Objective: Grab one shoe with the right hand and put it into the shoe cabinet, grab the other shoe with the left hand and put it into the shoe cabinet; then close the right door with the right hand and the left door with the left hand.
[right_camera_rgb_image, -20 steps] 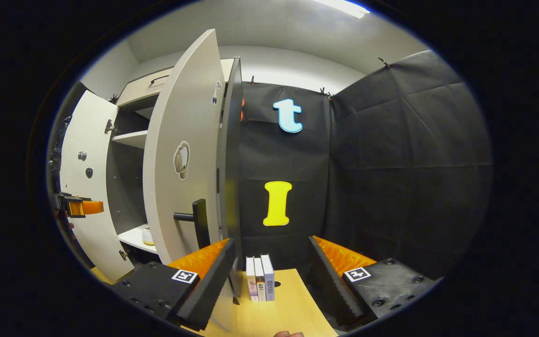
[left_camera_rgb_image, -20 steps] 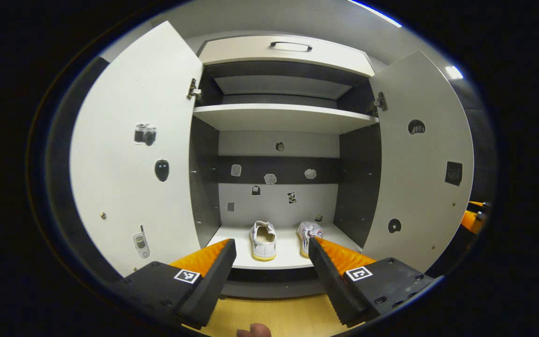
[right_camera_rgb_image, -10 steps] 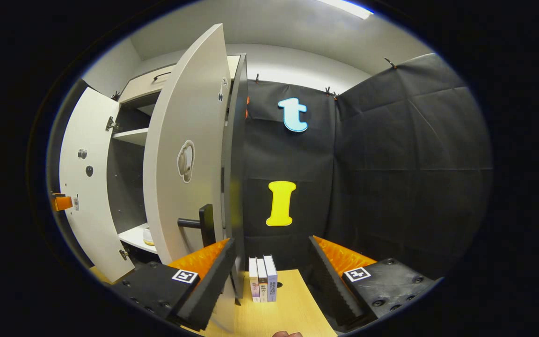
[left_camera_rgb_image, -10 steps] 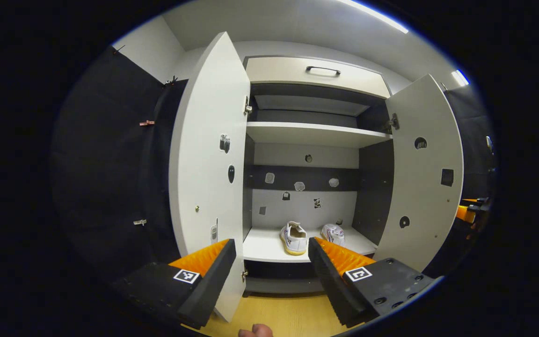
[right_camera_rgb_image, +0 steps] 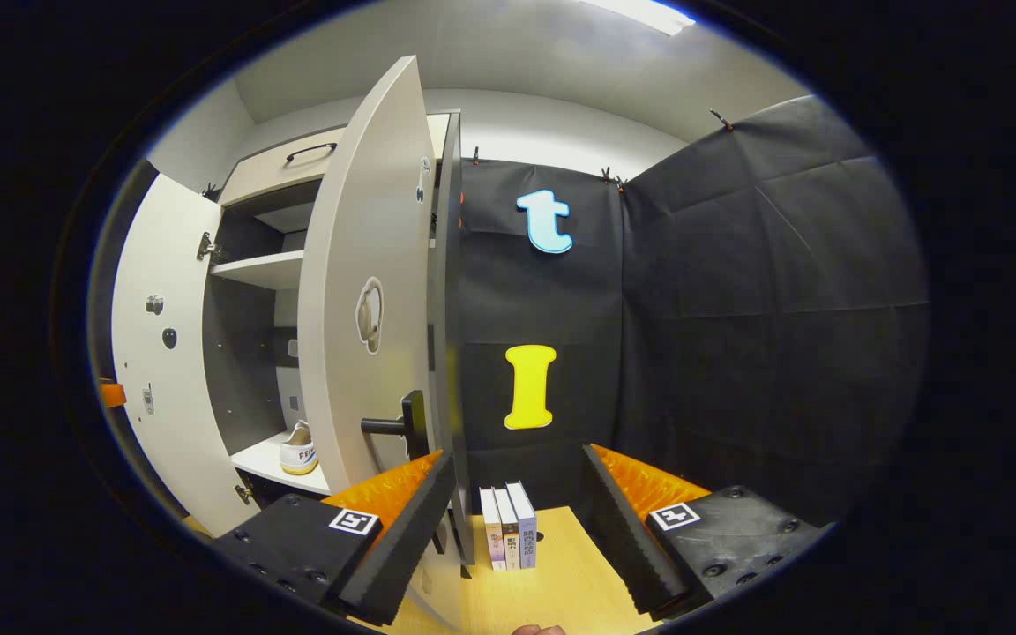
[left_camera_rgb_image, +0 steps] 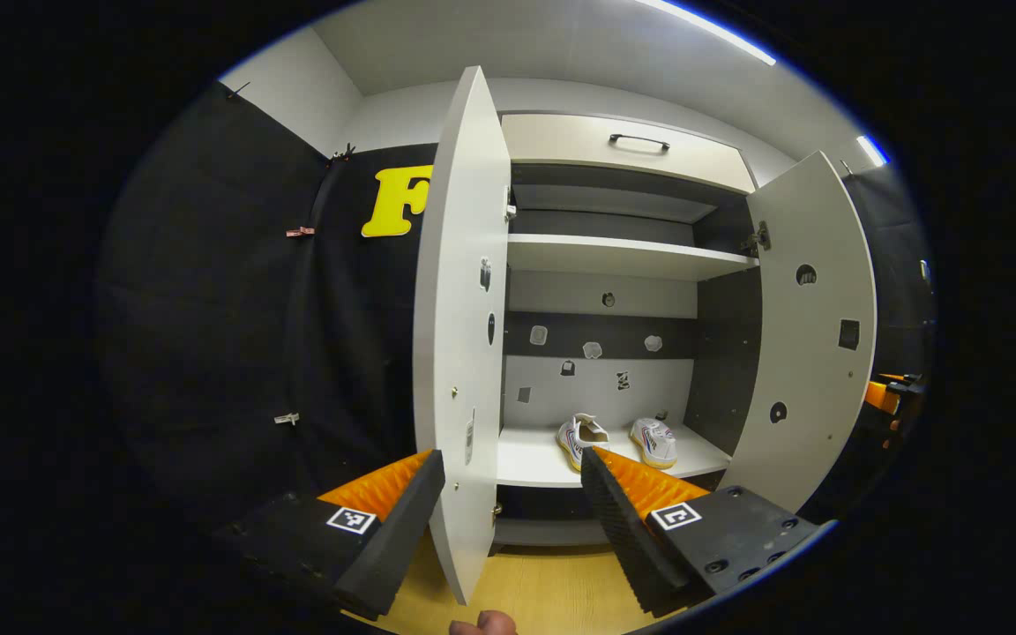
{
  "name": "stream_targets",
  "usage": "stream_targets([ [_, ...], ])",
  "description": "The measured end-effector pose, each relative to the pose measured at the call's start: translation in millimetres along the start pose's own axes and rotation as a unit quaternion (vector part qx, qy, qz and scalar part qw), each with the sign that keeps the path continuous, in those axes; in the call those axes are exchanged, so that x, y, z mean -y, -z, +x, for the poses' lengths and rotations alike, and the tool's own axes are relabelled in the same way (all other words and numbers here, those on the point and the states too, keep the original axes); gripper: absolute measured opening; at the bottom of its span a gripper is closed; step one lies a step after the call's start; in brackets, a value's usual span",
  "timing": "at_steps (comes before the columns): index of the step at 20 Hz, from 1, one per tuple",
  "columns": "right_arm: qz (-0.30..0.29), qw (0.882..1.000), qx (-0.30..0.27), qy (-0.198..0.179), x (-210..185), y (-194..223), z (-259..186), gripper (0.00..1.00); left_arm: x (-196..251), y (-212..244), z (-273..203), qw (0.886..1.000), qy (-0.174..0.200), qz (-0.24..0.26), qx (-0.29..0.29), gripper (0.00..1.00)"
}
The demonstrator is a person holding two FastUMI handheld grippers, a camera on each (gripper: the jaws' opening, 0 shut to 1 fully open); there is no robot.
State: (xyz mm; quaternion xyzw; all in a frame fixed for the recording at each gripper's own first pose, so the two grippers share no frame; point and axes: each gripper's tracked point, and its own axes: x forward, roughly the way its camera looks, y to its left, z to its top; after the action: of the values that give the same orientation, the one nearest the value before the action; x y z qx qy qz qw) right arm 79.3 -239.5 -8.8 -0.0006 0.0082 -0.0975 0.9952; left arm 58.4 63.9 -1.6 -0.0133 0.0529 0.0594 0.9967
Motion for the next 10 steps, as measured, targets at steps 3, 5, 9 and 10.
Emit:
stream_targets([
  [3, 0.008, 1.000, -0.001, -0.009, -22.5, 2.0, -5.8, 0.95, -18.8, 2.6, -3.4, 1.000, -0.004, -0.003, -0.002, 0.97],
  [5, 0.013, 0.999, 0.002, -0.034, -50.4, 2.5, -11.5, 0.96, -31.4, 5.3, -8.5, 1.000, -0.006, -0.005, -0.004, 0.97],
  [9, 0.009, 0.995, -0.002, -0.094, -113.9, 6.7, -19.2, 0.96, -51.7, 9.0, -13.2, 1.000, -0.004, -0.019, -0.011, 0.97],
  [10, 0.017, 0.993, -0.005, -0.117, -135.0, 7.2, -24.0, 0.97, -57.0, 9.3, -12.1, 1.000, -0.006, -0.022, -0.011, 0.97],
])
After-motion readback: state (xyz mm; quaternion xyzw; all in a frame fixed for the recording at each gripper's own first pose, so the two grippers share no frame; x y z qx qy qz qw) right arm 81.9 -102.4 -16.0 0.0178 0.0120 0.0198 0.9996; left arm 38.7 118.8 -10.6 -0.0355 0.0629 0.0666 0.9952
